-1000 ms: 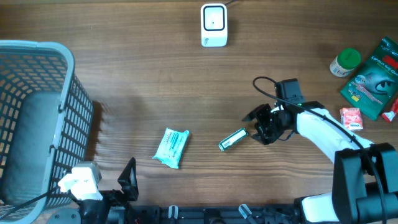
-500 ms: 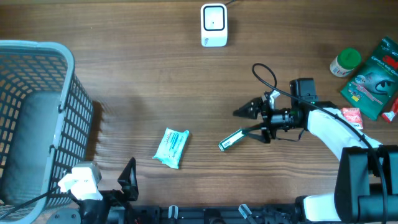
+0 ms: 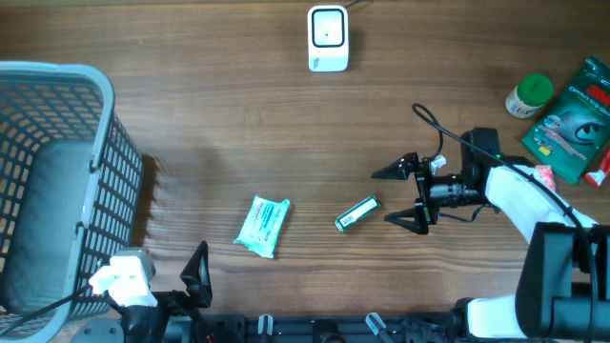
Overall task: Scan the item barcode
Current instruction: 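Lower the right gripper and grasp the green battery pack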
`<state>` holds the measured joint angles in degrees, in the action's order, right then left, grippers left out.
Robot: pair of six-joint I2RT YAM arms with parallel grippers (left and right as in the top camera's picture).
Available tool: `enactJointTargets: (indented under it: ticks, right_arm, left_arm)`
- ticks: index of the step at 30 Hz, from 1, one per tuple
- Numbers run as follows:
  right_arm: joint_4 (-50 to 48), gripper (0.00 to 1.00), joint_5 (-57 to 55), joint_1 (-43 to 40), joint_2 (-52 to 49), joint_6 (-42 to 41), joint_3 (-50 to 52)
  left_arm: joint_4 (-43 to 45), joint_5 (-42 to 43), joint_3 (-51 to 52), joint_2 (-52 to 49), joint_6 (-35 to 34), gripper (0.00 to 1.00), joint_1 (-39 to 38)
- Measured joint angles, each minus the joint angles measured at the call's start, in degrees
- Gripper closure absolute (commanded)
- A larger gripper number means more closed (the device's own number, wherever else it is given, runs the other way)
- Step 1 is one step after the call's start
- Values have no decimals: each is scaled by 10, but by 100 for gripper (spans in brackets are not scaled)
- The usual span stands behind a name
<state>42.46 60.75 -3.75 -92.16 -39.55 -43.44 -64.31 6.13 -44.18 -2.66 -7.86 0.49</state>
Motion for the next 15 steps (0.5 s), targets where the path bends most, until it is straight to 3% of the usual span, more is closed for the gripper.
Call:
enactJointTargets:
  ticks: [8,15]
  right_arm:
    - [-29,8,-61,0,-91,1,0]
    - [-96,15,-8,-3,-136,1,-20]
  left_arm:
    - [0,0,0,0,0,0,0]
    - [0,0,0,0,0,0,0]
